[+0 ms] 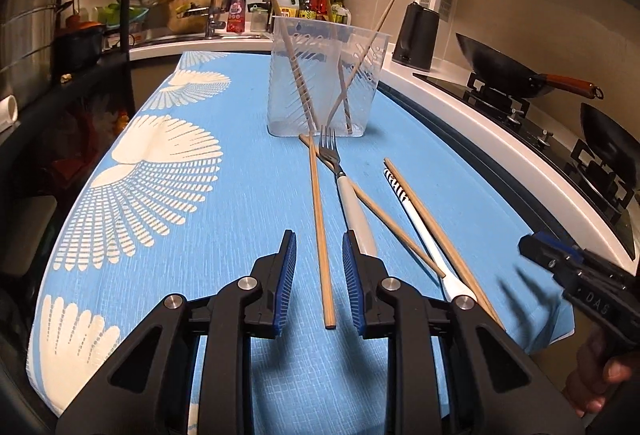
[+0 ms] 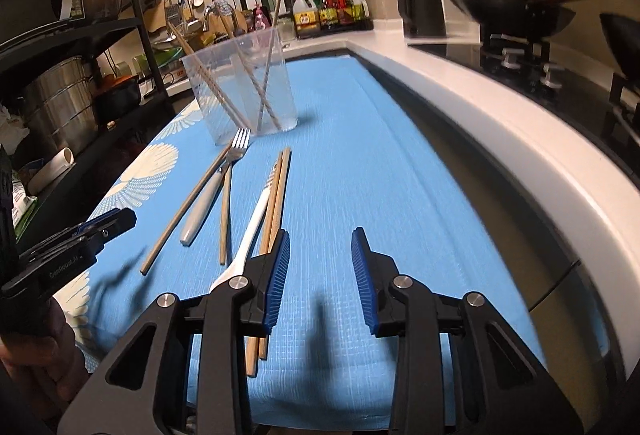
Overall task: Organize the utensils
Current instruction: 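Close the right tool on a wooden chopstick while the left tool grasps another chopstick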
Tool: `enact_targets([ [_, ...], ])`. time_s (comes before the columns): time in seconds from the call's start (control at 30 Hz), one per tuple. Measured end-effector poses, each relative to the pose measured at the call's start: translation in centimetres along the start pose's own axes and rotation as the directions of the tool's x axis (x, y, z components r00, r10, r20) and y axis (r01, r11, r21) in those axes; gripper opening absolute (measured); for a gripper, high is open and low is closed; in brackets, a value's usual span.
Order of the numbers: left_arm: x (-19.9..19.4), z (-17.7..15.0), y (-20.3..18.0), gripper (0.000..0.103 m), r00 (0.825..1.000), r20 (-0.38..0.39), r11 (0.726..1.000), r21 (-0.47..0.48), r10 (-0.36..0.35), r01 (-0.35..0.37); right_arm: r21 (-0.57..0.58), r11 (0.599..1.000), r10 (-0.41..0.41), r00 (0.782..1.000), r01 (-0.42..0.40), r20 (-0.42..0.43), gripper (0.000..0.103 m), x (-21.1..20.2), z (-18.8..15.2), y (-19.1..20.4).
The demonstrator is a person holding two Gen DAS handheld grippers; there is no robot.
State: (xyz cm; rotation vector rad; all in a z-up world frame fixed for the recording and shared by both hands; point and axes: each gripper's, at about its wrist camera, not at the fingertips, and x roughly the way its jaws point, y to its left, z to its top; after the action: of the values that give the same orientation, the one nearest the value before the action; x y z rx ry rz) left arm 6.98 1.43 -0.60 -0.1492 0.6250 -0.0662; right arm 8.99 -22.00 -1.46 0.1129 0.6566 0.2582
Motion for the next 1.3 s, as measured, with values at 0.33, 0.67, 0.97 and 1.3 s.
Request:
enact_targets([
  [0.33,0.7,-0.3,-0.1,0.024,0.999,-0.029,1.000,-0.009,-0.015,0.015,-0.019,0.998,0.057,0.992,-0.059,-0.111,0.031,2.6,-2.1,1.5],
  [0.67,1.3,-0.5,-0.3,0.024,0.999,-0.035,1.000,-0.003,-0.016,0.016,-0.101,0.994,0.018,0.994,-0.030,-0.110,0.031,2.5,-2.6,2.8],
  [0.97,2.5,-0.6,-0.5,0.024,0.999,-0.049,1.000,-0.007,0.004,-0.004,-0.157,0.988,-0.021,0.994,0.004,-0.104,0.023,2.5,-2.7,3.2],
  [1.3,4.1,-0.9,-1.1,0.022,0.996,-0.086,1.000,0.012,0.028,-0.028,-0.203,0.979,-0.018,0.995,-0.002,-0.096,0.006,2.5,-2.9,3.9],
])
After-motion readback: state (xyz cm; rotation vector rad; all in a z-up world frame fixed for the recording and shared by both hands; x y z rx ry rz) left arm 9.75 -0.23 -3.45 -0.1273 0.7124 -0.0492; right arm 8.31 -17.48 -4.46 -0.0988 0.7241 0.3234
